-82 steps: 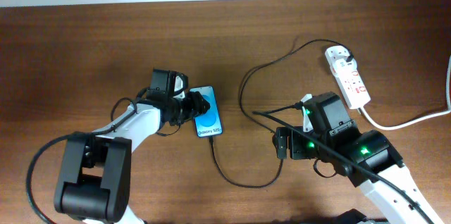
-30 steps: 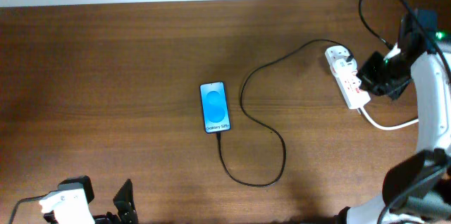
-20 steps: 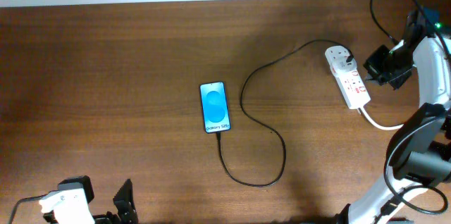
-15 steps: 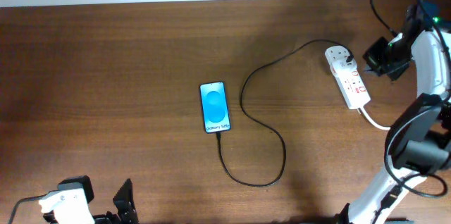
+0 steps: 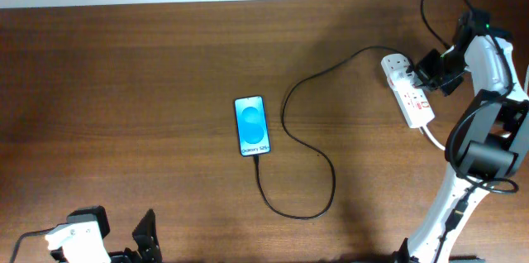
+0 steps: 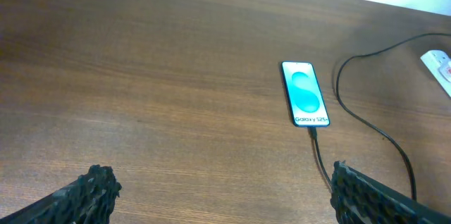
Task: Plug charger to phone and switch on socket
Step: 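Press the red switch on the power strip with the right gripper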
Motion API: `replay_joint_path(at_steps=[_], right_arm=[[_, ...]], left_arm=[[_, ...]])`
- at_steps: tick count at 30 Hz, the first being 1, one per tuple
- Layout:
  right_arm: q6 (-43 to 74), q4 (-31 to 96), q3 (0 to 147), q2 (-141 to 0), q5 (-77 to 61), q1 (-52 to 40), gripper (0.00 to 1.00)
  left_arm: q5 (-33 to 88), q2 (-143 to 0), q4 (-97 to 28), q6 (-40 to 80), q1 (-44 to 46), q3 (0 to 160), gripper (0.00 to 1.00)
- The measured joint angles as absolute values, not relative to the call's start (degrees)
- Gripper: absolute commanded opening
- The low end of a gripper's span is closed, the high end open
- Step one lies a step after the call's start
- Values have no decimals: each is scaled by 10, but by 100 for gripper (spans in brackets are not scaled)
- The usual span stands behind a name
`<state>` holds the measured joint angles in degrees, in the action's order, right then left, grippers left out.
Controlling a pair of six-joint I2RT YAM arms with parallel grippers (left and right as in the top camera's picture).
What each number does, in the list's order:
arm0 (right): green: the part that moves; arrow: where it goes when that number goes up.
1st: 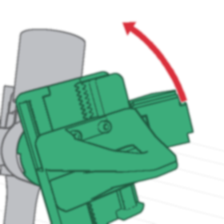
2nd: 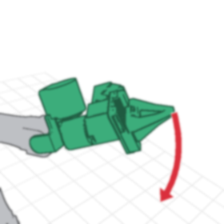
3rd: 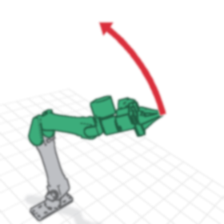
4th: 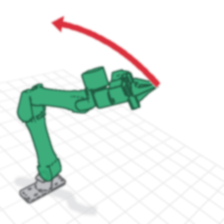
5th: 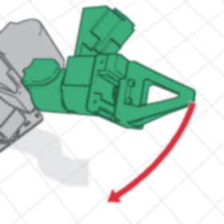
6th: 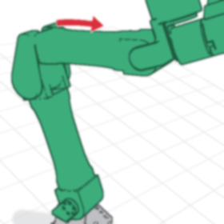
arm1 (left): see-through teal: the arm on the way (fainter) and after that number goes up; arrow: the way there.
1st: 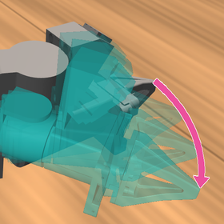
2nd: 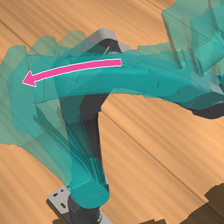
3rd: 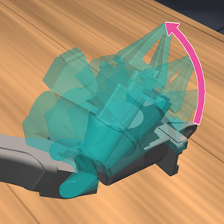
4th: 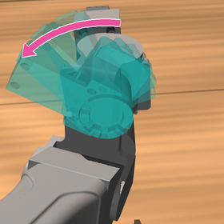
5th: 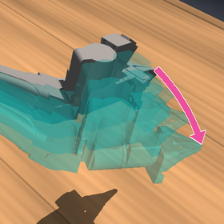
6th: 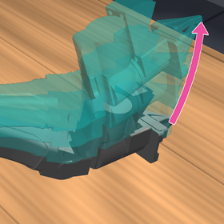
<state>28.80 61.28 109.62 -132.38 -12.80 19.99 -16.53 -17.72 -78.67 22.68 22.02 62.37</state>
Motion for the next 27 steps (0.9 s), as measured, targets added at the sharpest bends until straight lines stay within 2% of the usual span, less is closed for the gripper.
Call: replay_joint_path(at_steps=[27], right_arm=[[301, 627, 1108, -1327, -53, 167, 4]], left_arm=[[-165, -177, -787, 227, 220, 624, 99]])
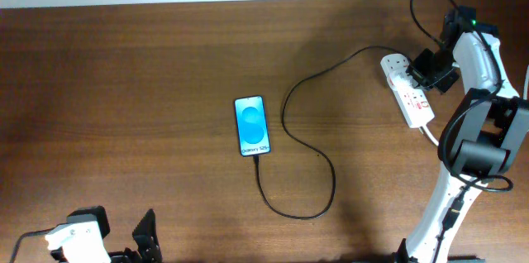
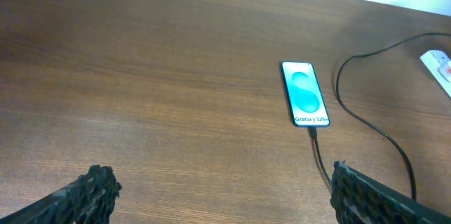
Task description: Plug charger to phone and switch on socket
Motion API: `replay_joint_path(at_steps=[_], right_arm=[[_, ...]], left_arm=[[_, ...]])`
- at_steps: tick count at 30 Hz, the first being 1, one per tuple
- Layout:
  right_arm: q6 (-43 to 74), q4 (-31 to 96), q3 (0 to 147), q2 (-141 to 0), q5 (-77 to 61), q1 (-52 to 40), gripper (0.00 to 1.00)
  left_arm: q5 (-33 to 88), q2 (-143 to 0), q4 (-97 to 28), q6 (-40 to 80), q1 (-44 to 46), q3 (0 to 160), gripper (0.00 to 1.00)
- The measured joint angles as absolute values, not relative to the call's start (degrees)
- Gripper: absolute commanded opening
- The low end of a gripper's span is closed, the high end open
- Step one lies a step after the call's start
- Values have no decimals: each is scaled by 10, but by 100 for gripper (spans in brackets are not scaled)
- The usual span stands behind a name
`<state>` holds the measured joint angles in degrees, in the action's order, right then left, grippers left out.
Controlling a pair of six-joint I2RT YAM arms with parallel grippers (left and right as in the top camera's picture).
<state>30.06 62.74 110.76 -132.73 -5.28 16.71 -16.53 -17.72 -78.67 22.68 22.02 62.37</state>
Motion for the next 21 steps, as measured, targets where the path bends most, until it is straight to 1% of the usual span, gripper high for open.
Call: replay_joint_path(at_steps=[12, 17, 21], right_arm=[[300, 643, 1122, -1341, -58, 167, 4], [289, 736, 1137, -1350, -122, 152, 4], [279, 808, 1151, -1349, -104, 140, 4]], left_arm=[[-165, -177, -787, 227, 220, 624, 99], [-165, -177, -787, 227, 220, 624, 99], [-165, -177, -791, 227, 220, 624, 99]])
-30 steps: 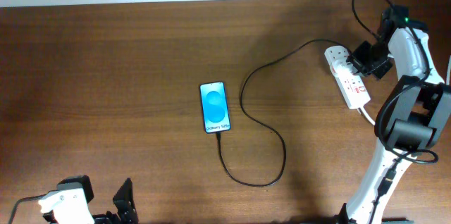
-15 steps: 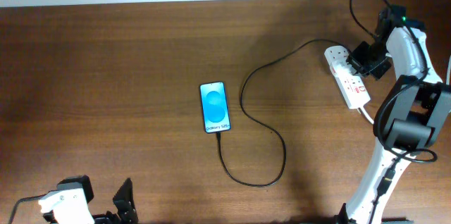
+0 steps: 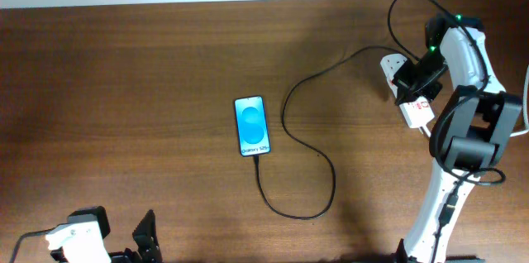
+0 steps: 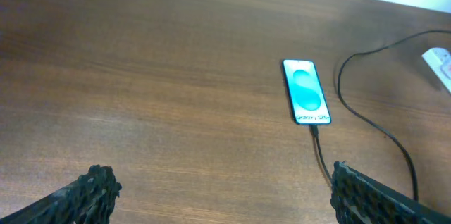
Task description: Plug charger to phone and switch on socket
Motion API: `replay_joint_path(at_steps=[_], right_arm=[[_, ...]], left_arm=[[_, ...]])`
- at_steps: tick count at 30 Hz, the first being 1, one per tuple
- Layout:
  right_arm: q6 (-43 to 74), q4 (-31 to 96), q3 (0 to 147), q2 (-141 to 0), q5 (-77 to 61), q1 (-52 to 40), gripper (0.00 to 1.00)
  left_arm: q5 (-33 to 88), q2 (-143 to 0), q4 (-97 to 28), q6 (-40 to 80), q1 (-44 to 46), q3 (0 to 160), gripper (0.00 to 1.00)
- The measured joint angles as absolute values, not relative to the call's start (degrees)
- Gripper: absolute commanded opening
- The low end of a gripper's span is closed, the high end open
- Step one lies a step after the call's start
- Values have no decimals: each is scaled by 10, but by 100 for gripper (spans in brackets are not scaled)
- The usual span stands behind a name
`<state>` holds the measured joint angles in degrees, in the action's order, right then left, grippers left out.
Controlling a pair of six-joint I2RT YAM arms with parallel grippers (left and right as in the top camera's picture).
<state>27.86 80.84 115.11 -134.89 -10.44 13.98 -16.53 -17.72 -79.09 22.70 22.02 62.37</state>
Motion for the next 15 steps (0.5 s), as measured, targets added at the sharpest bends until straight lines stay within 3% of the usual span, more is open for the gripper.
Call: replay_joint_path(at_steps=[8, 15], right_arm=[[251, 900, 1167, -1014, -77, 140, 4], [220, 961, 1167, -908, -75, 140, 4]], left_arm=[[-165, -177, -793, 227, 205, 624, 99], [-166, -31, -795, 227, 82, 622, 99]])
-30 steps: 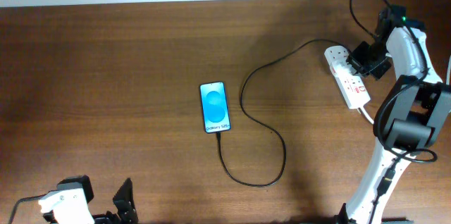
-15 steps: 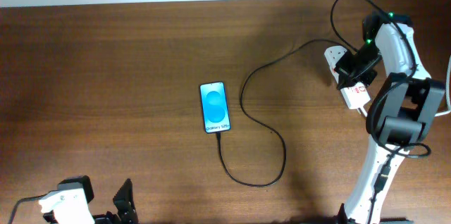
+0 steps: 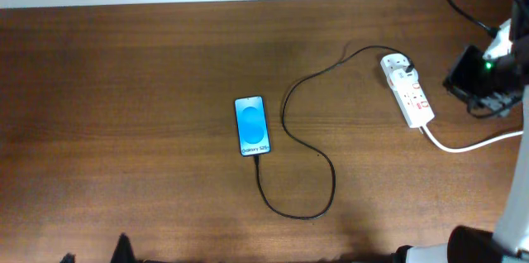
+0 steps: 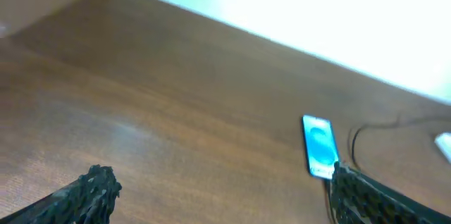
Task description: Plug charger to phone and switch on socket
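Note:
The phone (image 3: 253, 126) lies mid-table with its screen lit blue; it also shows in the blurred left wrist view as the phone (image 4: 319, 146). A black charger cable (image 3: 318, 164) runs from its lower end in a loop to the white power strip (image 3: 407, 89) at the right. My right gripper (image 3: 473, 77) hangs at the right edge, clear of the strip, its jaws not discernible. My left gripper (image 4: 220, 176) is open, with bare table between its fingers (image 4: 95, 189), well short of the phone.
The strip's white mains lead (image 3: 471, 141) trails off to the right under my right arm. A pale wall (image 4: 296, 13) runs along the table's far edge. Brown tabletop (image 3: 124, 114) stretches left of the phone.
My right gripper was over the power strip and is now off it at the table's right edge. My left arm has left the overhead view and its camera now looks higher, toward the wall.
The phone lay lit with the cable in it throughout. My right gripper stood at the strip's right side, then closer, then right over the strip, and now is away to the right. My left gripper stayed open near the front edge and has now shifted.

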Motion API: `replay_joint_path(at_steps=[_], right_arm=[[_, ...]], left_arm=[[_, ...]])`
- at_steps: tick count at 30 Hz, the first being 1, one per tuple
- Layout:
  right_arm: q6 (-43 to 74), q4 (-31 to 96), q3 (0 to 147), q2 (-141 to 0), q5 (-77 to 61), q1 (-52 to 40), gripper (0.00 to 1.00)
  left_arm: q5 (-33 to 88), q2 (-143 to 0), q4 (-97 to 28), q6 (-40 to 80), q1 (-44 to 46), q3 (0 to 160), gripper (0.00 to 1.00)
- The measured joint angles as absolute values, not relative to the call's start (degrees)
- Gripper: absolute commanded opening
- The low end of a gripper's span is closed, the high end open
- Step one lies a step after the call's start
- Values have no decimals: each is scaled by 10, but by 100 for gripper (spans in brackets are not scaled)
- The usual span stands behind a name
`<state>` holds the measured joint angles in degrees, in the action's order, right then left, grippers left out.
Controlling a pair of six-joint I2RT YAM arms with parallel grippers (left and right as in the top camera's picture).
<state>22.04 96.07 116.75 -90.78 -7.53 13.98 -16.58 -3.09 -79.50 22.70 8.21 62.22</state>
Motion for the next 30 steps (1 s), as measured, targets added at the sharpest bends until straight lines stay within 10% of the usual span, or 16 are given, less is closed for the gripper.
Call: replay_joint_path(at_steps=[7, 9, 11, 22, 30], right_arm=[[174, 970, 1167, -793, -104, 140, 10], [147, 970, 1167, -737, -135, 140, 40], [138, 969, 1166, -675, -148, 140, 98], [87, 970, 1156, -433, -157, 140, 98], [-15, 834, 884, -213, -159, 139, 98]], left_arm=[[-166, -9, -795, 227, 44, 622, 99], [-165, -9, -795, 227, 44, 622, 99], [-165, -9, -795, 227, 44, 622, 99], [-166, -8, -794, 227, 44, 622, 99], [-165, -7, -795, 227, 44, 622, 99]])
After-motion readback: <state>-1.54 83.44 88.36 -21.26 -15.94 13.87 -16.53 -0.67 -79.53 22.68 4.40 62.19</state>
